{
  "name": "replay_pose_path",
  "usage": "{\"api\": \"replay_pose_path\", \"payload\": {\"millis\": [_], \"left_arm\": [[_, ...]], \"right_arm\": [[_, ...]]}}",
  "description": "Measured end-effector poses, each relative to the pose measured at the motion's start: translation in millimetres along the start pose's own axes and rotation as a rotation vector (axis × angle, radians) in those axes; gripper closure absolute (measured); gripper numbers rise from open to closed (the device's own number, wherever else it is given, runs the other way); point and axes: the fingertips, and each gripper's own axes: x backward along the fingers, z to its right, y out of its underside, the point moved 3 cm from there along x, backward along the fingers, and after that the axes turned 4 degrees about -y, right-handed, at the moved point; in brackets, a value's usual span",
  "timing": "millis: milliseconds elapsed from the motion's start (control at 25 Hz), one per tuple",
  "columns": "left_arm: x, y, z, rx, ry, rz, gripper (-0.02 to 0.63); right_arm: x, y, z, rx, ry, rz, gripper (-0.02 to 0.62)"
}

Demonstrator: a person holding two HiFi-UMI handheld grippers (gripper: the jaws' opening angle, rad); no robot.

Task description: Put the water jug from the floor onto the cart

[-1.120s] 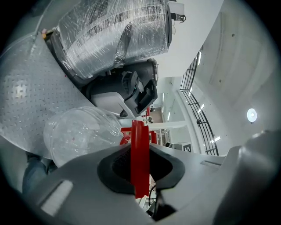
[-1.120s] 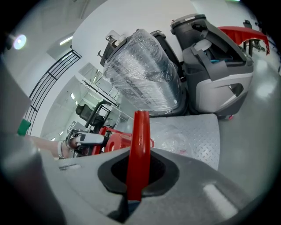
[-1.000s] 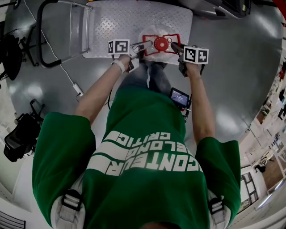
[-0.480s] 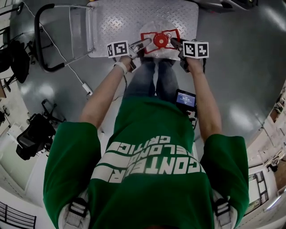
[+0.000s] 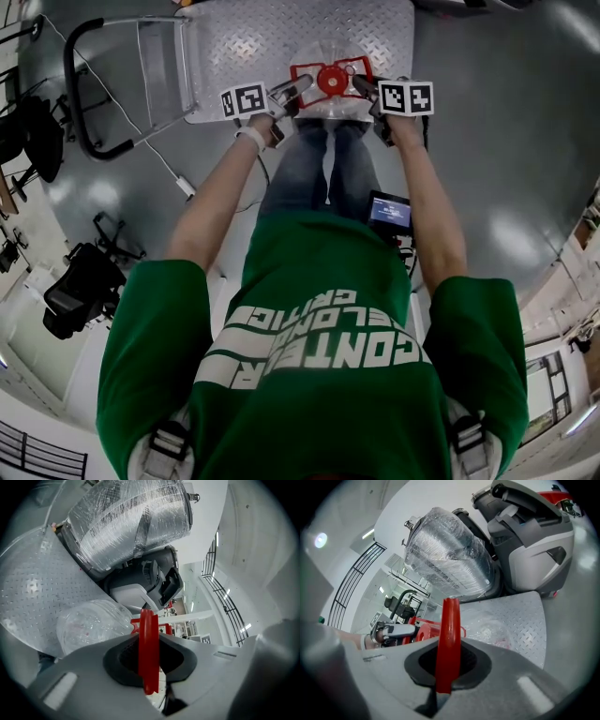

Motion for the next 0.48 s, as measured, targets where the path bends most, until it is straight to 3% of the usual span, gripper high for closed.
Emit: {"api": "replay_pose_path", "payload": {"millis": [480], "left_arm": [[-28.5, 4.8, -37.2, -0.055, -0.093, -0.061, 0.557]], "right_arm": [[-20.8, 20.0, 41.8, -0.053, 0.049, -0.048, 0.601]]}}
